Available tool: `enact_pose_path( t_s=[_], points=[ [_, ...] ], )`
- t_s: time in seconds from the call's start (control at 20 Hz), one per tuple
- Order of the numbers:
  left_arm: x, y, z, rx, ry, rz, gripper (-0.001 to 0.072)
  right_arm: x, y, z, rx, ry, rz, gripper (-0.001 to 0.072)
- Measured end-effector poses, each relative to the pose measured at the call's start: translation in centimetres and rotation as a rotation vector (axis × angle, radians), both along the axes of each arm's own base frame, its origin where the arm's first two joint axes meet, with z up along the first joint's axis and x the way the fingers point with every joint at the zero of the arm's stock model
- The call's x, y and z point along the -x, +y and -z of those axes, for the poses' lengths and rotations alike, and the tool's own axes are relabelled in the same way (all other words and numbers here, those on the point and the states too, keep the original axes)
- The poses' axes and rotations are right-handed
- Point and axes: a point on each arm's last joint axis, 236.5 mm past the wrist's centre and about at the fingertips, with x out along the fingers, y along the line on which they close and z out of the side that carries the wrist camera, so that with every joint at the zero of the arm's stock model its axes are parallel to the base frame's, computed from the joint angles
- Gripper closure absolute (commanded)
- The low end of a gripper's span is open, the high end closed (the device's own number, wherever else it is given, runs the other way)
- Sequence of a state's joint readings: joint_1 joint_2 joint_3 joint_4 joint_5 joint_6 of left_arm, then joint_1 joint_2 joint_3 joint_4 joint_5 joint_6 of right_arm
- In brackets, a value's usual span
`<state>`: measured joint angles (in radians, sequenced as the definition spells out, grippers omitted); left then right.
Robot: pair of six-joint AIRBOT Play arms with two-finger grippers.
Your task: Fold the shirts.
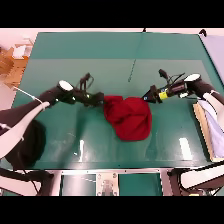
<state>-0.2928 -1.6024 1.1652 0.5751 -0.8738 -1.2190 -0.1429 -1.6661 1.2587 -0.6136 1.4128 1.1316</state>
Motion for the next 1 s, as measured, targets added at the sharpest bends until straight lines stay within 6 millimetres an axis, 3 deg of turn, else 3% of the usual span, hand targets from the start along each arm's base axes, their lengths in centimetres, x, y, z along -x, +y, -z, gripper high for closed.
enact_pose_path(
  t_s=[0.15,0.3,0.45,0.7,0.85,1.0],
  points=[
    [-2.8,3.1,-7.4,-0.047,-0.164,-0.005,0.0682,-2.1,-1.9,-5.9,-0.006,-0.127,-0.008,0.0701],
    [-4.1,5.5,-17.2,-0.076,-0.375,-0.015,0.0682,-3.7,-3.3,-13.7,0.01,-0.308,-0.003,0.0701],
    [-2.8,6.1,-27.9,-0.037,-0.575,-0.027,0.0682,-3.3,-2.7,-22.9,-0.021,-0.528,-0.007,0.0701],
    [3.1,8.3,-44.0,-0.017,-0.91,-0.086,0.0682,1.2,-2.7,-38.5,0.025,-0.963,0.061,0.07],
    [6.7,11.6,-50.0,-0.086,-1.064,-0.193,0.0682,4.6,-4.5,-45.8,0.126,-1.2,0.206,0.07],
    [8.1,15.6,-52.5,-0.196,-1.136,-0.332,0.0682,7.8,-5.4,-49.7,0.227,-1.34,0.294,0.0699]
  ],
)
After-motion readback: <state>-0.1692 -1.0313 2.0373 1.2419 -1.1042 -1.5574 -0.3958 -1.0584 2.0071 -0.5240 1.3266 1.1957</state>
